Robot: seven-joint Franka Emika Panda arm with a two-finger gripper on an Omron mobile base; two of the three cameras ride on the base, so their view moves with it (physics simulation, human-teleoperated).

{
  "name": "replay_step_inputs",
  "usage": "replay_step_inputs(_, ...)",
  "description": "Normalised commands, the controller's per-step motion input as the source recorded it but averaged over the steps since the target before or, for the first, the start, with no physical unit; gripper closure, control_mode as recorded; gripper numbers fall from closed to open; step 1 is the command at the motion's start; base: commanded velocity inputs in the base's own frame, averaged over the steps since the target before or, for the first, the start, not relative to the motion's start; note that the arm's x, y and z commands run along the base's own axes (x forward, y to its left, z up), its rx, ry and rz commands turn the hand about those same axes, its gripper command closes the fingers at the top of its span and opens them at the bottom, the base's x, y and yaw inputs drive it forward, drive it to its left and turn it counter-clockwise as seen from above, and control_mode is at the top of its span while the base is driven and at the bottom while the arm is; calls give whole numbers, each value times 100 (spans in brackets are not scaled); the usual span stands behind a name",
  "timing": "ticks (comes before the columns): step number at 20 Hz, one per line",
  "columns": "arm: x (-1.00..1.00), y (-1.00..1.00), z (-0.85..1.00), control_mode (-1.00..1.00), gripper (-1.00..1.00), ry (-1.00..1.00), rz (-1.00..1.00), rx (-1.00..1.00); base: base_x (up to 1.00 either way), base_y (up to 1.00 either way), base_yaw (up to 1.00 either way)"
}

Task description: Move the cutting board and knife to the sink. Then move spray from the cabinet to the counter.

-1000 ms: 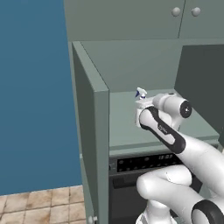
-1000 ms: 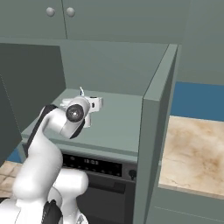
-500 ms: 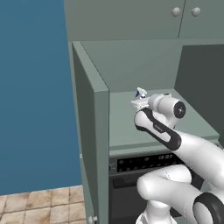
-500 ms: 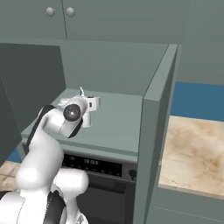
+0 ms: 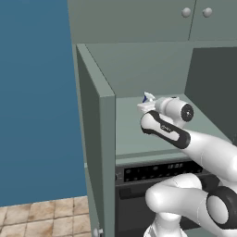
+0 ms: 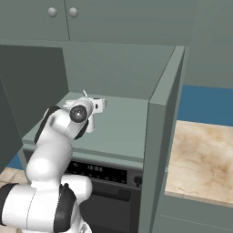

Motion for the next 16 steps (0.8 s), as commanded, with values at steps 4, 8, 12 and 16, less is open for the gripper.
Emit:
replay_step_inputs(4, 6, 33, -20, -100, 100, 0, 0, 0, 0, 0, 0)
replay_step_inputs(8, 2, 24, -26, -100, 100, 0, 0, 0, 0, 0, 0)
replay_step_inputs(12, 0, 3, -25, -100, 100, 0, 0, 0, 0, 0, 0)
replay_step_inputs(16, 0, 0, -14, -100, 100, 0, 0, 0, 0, 0, 0)
